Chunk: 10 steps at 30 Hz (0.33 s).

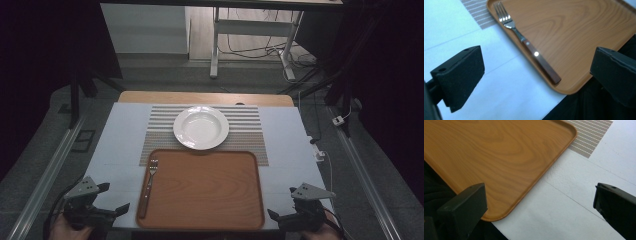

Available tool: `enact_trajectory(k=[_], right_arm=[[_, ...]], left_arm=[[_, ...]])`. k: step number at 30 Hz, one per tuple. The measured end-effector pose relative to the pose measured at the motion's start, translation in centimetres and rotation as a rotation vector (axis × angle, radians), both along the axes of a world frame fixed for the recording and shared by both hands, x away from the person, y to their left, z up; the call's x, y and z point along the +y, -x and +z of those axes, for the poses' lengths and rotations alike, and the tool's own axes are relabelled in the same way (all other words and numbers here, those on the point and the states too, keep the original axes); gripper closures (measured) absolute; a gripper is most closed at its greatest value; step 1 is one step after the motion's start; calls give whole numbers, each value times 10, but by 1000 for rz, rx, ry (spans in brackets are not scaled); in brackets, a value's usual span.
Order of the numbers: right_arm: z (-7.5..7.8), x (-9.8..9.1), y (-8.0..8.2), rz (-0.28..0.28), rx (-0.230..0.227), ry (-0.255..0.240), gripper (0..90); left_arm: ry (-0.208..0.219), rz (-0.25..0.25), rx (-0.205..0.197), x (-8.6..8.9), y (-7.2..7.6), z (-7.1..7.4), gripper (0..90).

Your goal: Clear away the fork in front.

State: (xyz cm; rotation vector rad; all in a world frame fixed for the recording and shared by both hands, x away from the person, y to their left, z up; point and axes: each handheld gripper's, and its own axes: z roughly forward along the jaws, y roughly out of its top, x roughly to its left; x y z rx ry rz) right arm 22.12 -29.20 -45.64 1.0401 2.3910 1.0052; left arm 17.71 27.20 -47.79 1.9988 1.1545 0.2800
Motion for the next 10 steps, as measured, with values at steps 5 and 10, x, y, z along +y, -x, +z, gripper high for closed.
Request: enact_trajectory(k=[5,10], right_arm=[[0,0,0,-2,1,3,0],[0,0,0,0,2,5,0]], left_arm=[[-24,22,41,2,3,-1,0],[-38,21,67,1,2,-2,0]])
